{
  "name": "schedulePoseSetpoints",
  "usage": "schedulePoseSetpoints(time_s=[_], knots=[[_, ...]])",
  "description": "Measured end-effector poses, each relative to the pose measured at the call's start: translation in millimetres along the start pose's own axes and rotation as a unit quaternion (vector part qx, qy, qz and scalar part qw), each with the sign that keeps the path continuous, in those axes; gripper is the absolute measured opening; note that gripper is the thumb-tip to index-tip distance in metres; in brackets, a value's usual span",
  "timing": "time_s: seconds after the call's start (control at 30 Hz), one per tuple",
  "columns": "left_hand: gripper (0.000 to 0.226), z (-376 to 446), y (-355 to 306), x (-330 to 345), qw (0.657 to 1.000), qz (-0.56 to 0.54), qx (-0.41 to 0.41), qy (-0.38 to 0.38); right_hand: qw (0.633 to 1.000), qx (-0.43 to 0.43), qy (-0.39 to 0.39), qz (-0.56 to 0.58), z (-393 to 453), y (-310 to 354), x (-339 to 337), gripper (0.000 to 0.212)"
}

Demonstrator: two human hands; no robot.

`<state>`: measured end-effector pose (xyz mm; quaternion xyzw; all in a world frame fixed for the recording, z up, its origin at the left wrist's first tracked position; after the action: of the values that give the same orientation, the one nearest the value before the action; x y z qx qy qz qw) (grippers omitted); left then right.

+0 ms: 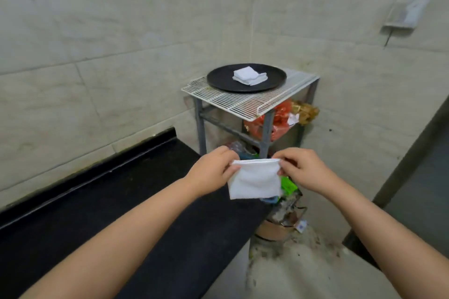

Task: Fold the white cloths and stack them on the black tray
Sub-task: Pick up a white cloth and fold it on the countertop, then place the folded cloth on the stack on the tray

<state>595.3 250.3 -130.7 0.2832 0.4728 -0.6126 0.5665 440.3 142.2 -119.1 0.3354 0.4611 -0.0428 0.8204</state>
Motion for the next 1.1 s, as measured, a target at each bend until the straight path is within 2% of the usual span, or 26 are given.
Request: schedulePoseSetpoints(time_s=[0.17, 0.3, 0.4, 0.5, 0.73, 0.83, 1.0, 1.1], knots=[[0.017, 127.4, 21.3, -6.7, 0.991, -0.077, -0.063, -0.092, 0.997, -0.039, -0.069, 0.004, 116.5, -35.2, -33.7, 0.019], [0.013, 218.2, 48.5, -8.1, 0.967, -0.147, -0.124, -0.165, 0.996, -0.008, -0.079, 0.027, 214.2, -64.9, -57.9, 0.022], [0.021, 278.4, 67.2, -7.2, 0.959, -0.129, -0.147, -0.206, 0.992, 0.022, -0.101, 0.077, 283.1, -87.4, -66.4, 0.022], [0.025, 334.9, 80.6, -3.7, 0.954, -0.107, -0.183, -0.214, 0.994, 0.02, -0.1, 0.048, 347.9, -108.2, -63.3, 0.021], [0.031, 431.7, 102.7, 8.4, 0.938, -0.024, -0.237, -0.251, 0.985, -0.028, -0.137, 0.096, 475.4, -155.2, -51.5, 0.02], [0.033, 445.0, 115.5, 42.4, 0.937, 0.018, -0.273, -0.219, 0.99, -0.077, -0.096, 0.07, 502.5, -186.4, -32.9, 0.021], [0.035, 439.9, 125.4, 122.4, 0.935, 0.105, -0.337, -0.033, 0.982, -0.147, 0.114, -0.006, 501.1, -254.5, 26.9, 0.02], [0.034, 446.6, 118.8, 134.8, 0.927, 0.135, -0.347, -0.04, 0.975, -0.174, 0.135, -0.004, 499.1, -273.8, 30.8, 0.02]])
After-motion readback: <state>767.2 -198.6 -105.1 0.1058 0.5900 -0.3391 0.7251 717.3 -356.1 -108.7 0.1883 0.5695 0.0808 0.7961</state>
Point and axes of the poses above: each hand's wrist, its own z-axis towards the middle knuckle, its own x-axis out of the palm, y = z × x, the point moved 3 cm from there along z, towards the middle knuckle, and after that the axes turned 10 degrees about -y, right-handed, at the moved point
